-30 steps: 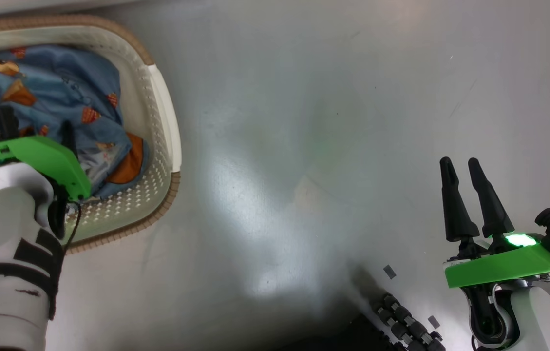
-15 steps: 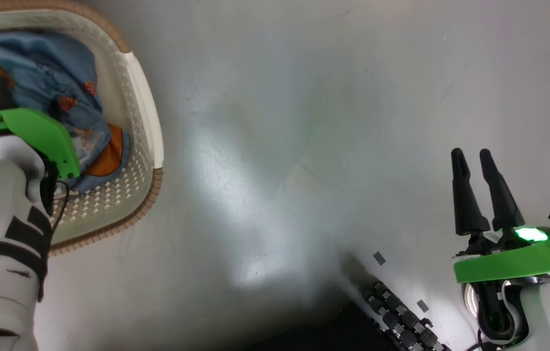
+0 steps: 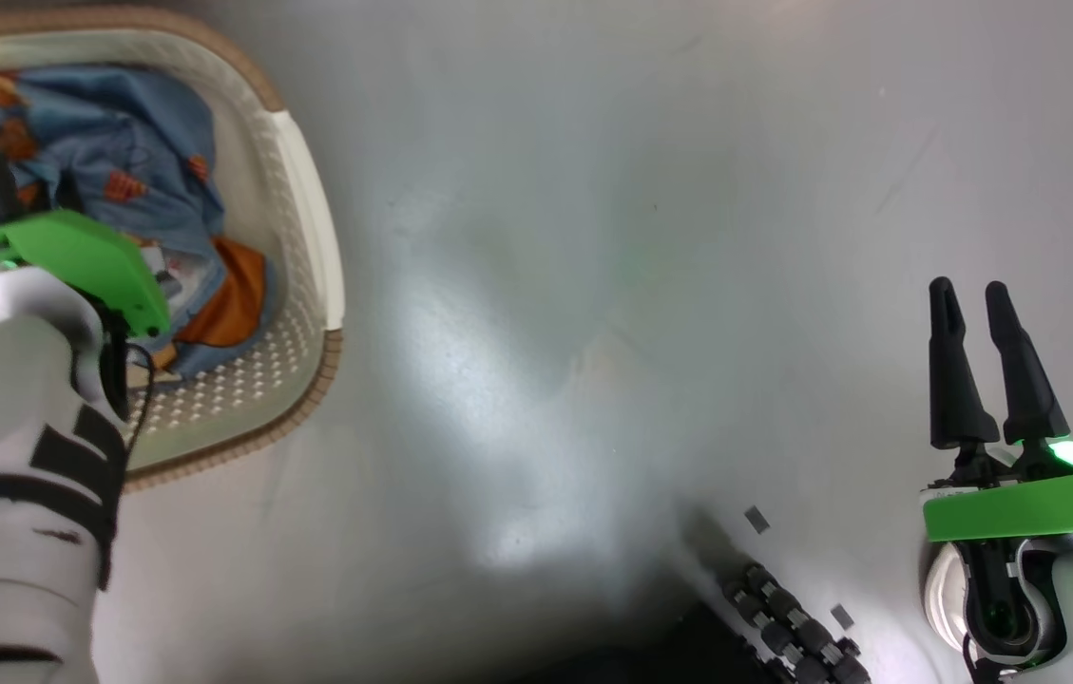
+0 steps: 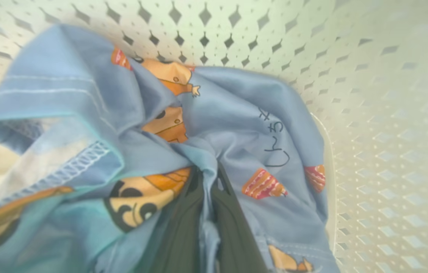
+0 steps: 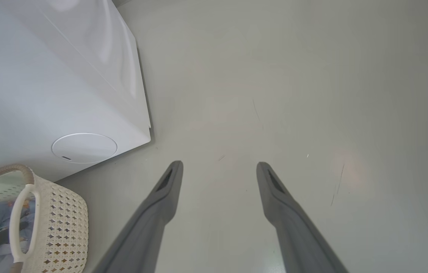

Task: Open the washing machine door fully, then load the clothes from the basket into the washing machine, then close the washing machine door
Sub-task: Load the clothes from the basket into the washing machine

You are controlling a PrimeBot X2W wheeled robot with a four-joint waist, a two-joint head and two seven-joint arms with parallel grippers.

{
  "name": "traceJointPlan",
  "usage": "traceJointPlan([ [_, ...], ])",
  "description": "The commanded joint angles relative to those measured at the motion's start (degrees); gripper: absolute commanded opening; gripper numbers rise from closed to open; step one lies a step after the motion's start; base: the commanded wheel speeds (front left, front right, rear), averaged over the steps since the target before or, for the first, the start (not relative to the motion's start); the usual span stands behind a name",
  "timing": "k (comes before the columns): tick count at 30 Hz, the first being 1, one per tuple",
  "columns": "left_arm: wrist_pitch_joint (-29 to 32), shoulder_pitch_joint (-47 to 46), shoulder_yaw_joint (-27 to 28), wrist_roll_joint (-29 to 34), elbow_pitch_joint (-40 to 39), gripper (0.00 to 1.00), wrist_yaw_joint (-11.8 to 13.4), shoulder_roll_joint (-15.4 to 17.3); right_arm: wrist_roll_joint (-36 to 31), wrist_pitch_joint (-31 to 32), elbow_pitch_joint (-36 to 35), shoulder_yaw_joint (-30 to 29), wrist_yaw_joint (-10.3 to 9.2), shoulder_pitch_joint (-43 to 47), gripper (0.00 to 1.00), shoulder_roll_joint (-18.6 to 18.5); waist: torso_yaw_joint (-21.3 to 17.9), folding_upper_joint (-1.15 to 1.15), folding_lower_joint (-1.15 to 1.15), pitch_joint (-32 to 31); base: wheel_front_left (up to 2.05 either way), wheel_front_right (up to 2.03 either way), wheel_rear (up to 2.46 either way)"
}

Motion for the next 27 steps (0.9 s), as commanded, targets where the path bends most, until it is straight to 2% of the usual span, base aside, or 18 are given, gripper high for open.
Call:
traceJointPlan([
  [1,-2.0,3.9,1.4,-0.8,-1.5,0.0,0.3,1.1,-0.6,-0.3,-0.6,0.2,0.57,2.3,1.0,-1.2,2.3,0.0,0.0,-2.9,0.0,0.0,0.0],
  [4,-3.1,7.3,2.2,-1.3,-6.4,0.0,0.9,0.0,-1.3,-0.3,-0.2,-0.4,0.57,2.7,1.0,-1.6,4.1,0.0,0.0,-5.7,0.0,0.0,0.0],
  [10,-3.2,19.8,4.3,0.4,-28.1,0.0,1.7,-3.0,-2.9,-0.3,0.4,-0.9,0.57,3.8,1.0,-2.2,8.0,0.0,0.0,-12.3,0.0,0.0,0.0],
  [14,-3.2,28.6,5.5,1.3,-38.7,0.0,2.0,-4.6,-4.0,-0.3,0.8,-0.6,0.57,4.8,1.0,-2.5,9.6,0.0,0.0,-17.6,0.0,0.0,0.0],
  [23,-3.2,41.4,4.6,-1.3,-48.9,0.0,1.7,-5.4,-5.6,-0.3,1.9,0.2,0.57,7.9,1.0,-2.3,11.2,0.0,0.0,-27.3,0.0,0.0,0.0],
  [27,-3.2,47.2,3.2,-2.2,-55.1,0.0,3.3,-5.4,-6.4,-0.3,2.4,0.5,0.57,9.7,1.0,-1.6,11.7,0.0,0.0,-31.8,0.0,0.0,0.0],
])
